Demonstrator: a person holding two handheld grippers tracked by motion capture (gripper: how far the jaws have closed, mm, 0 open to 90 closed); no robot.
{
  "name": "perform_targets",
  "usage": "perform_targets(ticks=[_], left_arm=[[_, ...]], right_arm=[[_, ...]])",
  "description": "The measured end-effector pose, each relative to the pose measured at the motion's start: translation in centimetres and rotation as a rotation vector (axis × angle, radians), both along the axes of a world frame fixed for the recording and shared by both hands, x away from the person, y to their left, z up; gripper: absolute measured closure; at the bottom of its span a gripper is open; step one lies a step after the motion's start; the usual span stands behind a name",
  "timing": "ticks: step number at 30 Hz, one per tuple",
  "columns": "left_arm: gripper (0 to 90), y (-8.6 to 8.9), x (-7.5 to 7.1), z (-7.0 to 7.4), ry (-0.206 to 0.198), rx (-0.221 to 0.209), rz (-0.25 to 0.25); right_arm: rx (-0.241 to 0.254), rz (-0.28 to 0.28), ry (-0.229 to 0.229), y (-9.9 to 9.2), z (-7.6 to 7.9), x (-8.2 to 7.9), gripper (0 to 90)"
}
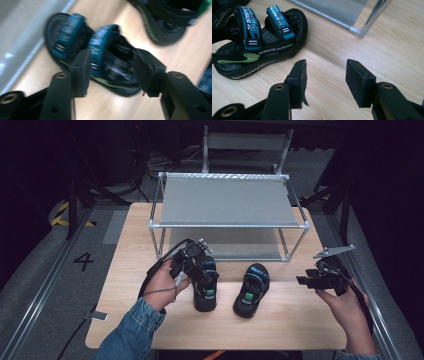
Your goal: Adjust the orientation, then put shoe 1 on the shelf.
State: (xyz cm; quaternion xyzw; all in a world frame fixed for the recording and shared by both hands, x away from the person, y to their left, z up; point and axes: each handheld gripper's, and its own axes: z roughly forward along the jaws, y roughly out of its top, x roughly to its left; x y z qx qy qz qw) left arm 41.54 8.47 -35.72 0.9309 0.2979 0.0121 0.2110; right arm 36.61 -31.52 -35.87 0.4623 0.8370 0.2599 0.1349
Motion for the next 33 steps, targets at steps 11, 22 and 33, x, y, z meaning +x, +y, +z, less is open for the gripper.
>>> perform_targets(ticks=[11, 22, 33], left_arm=[[45.0, -0.6, 1.4, -3.2, -0.016, 0.025, 0.031], [69.6, -0.6, 1.2, -3.1, -0.035, -0.007, -0.012], [70.4, -0.2, 0.4, -0.5, -0.06, -0.003, -0.027]], right_arm=[[-0.003, 0.003, 0.011, 0.4, -0.3, 0.3, 50.9], [-0.01, 0.017, 0.009, 0.6, -0.3, 0.4, 49.4], [0.001, 0.012, 0.009, 0.3, -0.2, 0.4, 49.4]])
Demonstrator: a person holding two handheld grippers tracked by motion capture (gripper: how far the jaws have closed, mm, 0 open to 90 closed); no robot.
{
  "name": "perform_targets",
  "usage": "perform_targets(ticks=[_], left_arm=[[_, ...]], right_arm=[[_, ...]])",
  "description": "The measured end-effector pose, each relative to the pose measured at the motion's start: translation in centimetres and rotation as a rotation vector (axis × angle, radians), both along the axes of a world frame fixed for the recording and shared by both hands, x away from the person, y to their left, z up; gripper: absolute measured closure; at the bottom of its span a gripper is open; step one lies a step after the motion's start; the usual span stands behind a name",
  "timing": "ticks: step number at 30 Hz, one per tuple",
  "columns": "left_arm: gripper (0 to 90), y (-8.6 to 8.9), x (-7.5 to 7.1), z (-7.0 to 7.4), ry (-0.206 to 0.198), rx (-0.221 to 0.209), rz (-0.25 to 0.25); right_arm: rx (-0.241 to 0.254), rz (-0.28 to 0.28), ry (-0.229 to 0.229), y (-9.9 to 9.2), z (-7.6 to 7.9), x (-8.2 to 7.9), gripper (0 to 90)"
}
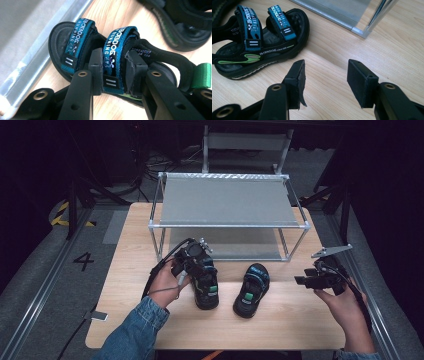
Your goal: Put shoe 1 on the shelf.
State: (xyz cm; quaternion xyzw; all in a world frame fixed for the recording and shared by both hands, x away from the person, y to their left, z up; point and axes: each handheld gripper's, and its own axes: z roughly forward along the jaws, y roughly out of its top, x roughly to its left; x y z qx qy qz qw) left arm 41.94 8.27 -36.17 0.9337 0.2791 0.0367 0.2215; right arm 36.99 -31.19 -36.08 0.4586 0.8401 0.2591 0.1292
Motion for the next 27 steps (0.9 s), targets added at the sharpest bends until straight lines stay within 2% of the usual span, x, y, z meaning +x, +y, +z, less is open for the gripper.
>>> perform_targets(ticks=[4, 5, 7, 10, 11, 12, 17, 18, 23, 27], left_arm=[[70.4, 0.1, -0.5, 1.6, -0.015, -0.006, -0.032], [70.4, 0.1, -0.5, 1.6, -0.015, -0.006, -0.032], [70.4, 0.0, -0.8, 2.7, -0.023, -0.003, -0.044], [70.4, 0.0, -1.1, 3.9, -0.033, -0.002, -0.054], [70.3, 0.0, -1.1, 3.9, -0.033, -0.002, -0.054], [70.3, 0.0, -1.3, 4.8, -0.04, 0.003, -0.06], [70.4, 0.0, -2.0, 6.9, -0.045, -0.005, -0.062], [70.3, 0.0, -2.0, 6.9, -0.045, -0.005, -0.062], [70.4, 0.0, -2.1, 8.7, -0.058, -0.007, -0.083], [70.3, -0.1, -2.2, 9.7, -0.067, -0.004, -0.076]], right_arm=[[0.0, -0.002, 0.004, -0.1, 0.0, 0.1, 49.4], [0.0, -0.002, 0.004, -0.1, 0.0, 0.1, 49.4], [0.003, -0.006, 0.008, -0.2, -0.2, 0.2, 49.4], [0.005, 0.0, 0.009, -0.2, -0.3, 0.4, 49.4], [0.008, -0.001, 0.015, -0.2, -0.3, 0.4, 49.4], [0.008, 0.002, 0.016, -0.2, -0.3, 0.4, 49.3], [0.013, -0.001, 0.026, -0.6, -0.6, 0.8, 49.1], [0.015, -0.001, 0.028, -0.6, -0.7, 0.9, 49.1], [0.02, 0.005, 0.025, -0.7, -0.7, 1.1, 48.3], [0.025, 0.013, 0.019, -0.7, -0.6, 1.1, 47.8]])
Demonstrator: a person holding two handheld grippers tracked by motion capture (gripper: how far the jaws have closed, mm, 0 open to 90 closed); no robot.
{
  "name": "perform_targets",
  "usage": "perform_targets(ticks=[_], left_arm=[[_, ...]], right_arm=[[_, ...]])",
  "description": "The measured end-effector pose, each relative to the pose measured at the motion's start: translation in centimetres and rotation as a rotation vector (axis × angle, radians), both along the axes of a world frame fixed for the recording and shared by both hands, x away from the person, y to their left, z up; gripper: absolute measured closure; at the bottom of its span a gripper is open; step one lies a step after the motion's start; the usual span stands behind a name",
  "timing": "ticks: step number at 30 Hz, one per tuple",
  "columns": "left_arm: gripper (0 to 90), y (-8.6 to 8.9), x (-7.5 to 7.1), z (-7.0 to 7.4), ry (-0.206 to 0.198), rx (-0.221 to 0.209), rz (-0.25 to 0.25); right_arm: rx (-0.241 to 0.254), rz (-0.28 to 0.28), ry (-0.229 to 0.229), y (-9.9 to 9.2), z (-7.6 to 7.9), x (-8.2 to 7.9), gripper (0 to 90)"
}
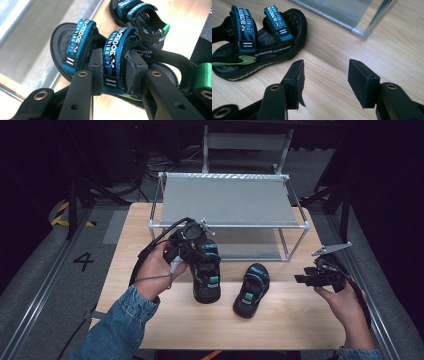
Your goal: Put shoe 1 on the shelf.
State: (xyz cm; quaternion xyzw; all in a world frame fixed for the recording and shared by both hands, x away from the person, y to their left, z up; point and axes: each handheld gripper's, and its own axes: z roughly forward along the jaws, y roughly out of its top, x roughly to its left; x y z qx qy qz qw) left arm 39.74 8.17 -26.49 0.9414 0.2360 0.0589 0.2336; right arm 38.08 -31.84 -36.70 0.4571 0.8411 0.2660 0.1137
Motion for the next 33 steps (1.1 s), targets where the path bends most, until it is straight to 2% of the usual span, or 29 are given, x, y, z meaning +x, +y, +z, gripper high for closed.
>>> perform_targets(ticks=[5, 11, 17, 24, 33], left_arm=[[70.3, -0.2, 0.0, 1.3, 0.001, 0.002, -0.004], [70.3, -0.2, 0.4, 2.7, 0.011, -0.025, -0.01], [70.3, -0.3, 0.6, 4.2, -0.002, -0.031, -0.007], [70.2, -0.5, 0.9, 5.9, 0.009, -0.03, -0.011], [70.3, -0.5, 1.9, 8.1, -0.022, -0.047, -0.013]], right_arm=[[0.006, 0.007, -0.005, -0.1, 0.2, 0.0, 47.8], [0.017, 0.007, 0.0, -0.4, 0.0, 0.2, 48.1], [0.026, 0.009, -0.005, -0.6, 0.0, 0.2, 48.4], [0.028, 0.01, 0.002, -0.5, -0.2, 0.4, 48.9], [0.025, 0.017, 0.01, -0.5, -0.4, 0.4, 49.1]])
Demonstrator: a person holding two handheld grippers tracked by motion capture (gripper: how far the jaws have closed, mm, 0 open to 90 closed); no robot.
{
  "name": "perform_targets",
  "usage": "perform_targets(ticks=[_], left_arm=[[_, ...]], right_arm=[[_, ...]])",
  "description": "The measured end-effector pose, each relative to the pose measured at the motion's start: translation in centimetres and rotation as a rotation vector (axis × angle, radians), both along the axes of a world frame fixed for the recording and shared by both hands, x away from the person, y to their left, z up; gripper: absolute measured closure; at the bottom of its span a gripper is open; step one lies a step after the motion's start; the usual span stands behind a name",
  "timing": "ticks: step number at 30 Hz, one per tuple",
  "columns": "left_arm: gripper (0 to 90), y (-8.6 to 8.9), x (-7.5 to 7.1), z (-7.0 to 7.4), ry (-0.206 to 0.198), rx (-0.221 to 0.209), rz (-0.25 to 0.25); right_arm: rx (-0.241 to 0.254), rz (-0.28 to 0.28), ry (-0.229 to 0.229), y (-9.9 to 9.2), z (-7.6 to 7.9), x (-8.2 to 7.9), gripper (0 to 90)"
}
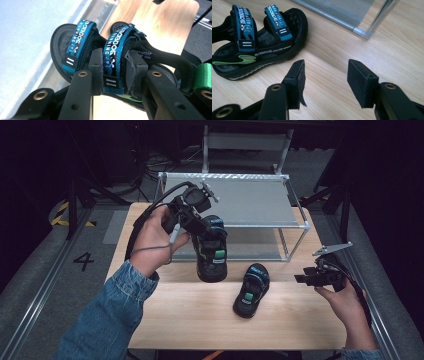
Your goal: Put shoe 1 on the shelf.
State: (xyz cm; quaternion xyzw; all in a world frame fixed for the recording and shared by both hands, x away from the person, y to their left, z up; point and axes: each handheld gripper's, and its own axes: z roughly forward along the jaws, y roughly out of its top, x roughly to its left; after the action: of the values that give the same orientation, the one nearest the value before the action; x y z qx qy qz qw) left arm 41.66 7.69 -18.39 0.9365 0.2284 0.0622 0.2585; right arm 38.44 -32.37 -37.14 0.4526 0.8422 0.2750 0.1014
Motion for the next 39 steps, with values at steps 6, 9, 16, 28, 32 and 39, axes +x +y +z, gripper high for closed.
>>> perform_targets(ticks=[6, 9, 16, 28, 32, 39], left_arm=[[70.3, -0.3, 1.1, 1.1, -0.001, -0.012, 0.013], [70.3, -0.5, 1.7, 1.5, -0.005, -0.005, 0.006], [70.3, -0.8, 3.7, 2.7, -0.02, -0.008, 0.001], [70.3, -0.7, 7.5, 3.0, -0.05, -0.042, 0.004], [70.2, -1.0, 8.8, 2.8, -0.059, -0.032, 0.019], [70.3, -0.9, 11.1, 2.0, -0.033, -0.04, 0.012]], right_arm=[[0.01, 0.001, -0.001, -0.1, 0.0, 0.0, 49.2], [0.013, 0.007, -0.005, -0.2, 0.1, 0.1, 49.2], [0.023, 0.007, -0.001, -0.4, 0.0, 0.3, 49.3], [0.042, 0.006, -0.002, -0.8, 0.0, 0.3, 49.4], [0.041, 0.001, -0.006, -0.9, 0.0, 0.3, 50.1], [0.047, 0.0, -0.014, -1.1, 0.1, 0.3, 50.3]])
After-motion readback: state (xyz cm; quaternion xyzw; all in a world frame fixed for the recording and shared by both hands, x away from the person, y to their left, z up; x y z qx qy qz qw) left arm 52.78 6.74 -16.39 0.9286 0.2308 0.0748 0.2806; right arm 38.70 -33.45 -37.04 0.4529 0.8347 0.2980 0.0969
